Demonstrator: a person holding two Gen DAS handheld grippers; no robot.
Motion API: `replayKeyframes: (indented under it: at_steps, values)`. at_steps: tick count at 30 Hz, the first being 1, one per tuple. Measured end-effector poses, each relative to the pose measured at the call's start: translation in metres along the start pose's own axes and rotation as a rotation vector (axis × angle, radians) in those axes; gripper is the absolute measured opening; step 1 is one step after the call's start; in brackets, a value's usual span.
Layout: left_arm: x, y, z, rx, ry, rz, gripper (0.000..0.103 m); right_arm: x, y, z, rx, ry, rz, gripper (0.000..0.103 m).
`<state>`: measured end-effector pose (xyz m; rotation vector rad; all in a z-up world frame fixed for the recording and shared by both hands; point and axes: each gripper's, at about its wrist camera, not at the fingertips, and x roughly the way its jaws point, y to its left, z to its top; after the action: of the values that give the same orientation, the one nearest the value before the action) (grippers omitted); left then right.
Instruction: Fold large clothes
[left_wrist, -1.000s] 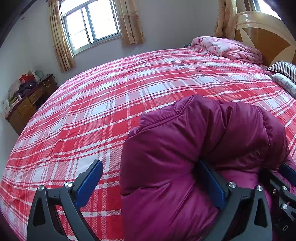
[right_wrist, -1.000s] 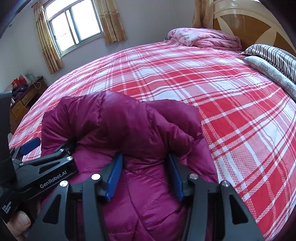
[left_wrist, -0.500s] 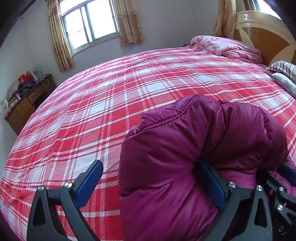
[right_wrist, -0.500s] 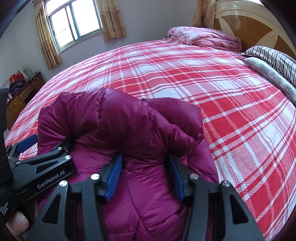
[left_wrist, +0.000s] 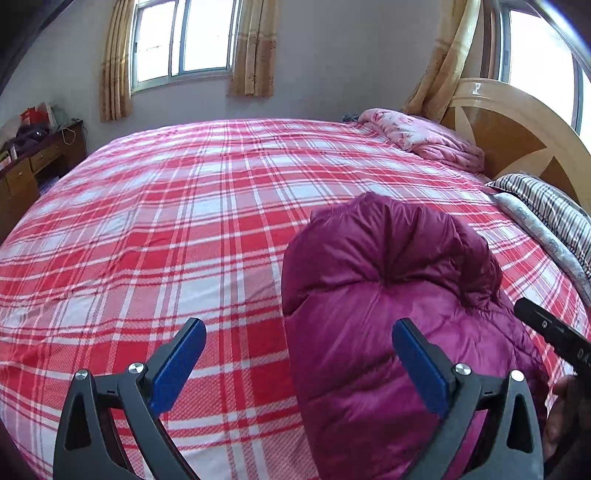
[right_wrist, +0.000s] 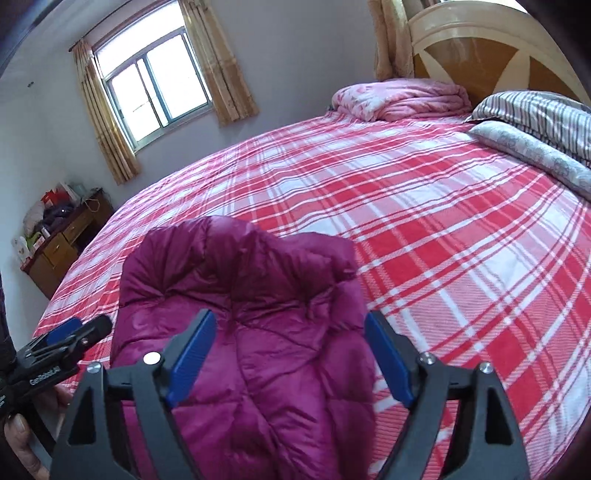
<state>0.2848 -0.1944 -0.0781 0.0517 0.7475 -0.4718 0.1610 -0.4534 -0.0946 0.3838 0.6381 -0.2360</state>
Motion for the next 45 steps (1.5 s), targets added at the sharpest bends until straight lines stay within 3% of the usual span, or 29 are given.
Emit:
replayKeyframes:
  at_steps: [6, 13, 14, 16, 18, 20, 24, 31, 45]
  values:
    - [0.016, 0.011, -0.022, -0.118, 0.094, -0.09, 0.101, 0.014, -0.028, -0.015, 0.087, 0.107, 0.079, 0.083]
    - [0.028, -0.008, -0.023, -0.096, 0.096, -0.112, 0.101, 0.033, -0.031, -0.021, 0.142, 0.183, 0.232, 0.052]
    - [0.029, -0.013, -0.023, -0.089, 0.102, -0.113, 0.099, 0.033, -0.03, -0.023, 0.147, 0.184, 0.241, 0.049]
    - [0.026, -0.021, -0.023, -0.062, 0.108, -0.167, 0.068, 0.029, -0.025, -0.025, 0.138, 0.18, 0.245, 0.035]
    - [0.016, -0.036, -0.022, 0.013, 0.094, -0.134, 0.05, 0.021, -0.013, -0.026, 0.088, 0.162, 0.218, 0.027]
    - [0.007, -0.046, -0.022, 0.076, 0.084, -0.097, 0.039, 0.012, -0.002, -0.027, 0.053, 0.142, 0.2, 0.023]
    - [-0.006, -0.043, -0.021, 0.083, 0.103, -0.063, 0.028, 0.0, 0.009, -0.027, 0.034, 0.116, 0.197, 0.022]
    - [-0.048, -0.016, -0.026, 0.078, 0.07, 0.005, 0.024, -0.003, 0.053, -0.032, -0.009, 0.125, 0.256, 0.021]
    - [-0.128, 0.1, -0.045, -0.031, -0.006, 0.222, 0.023, 0.018, 0.209, -0.055, -0.185, 0.184, 0.455, 0.021]
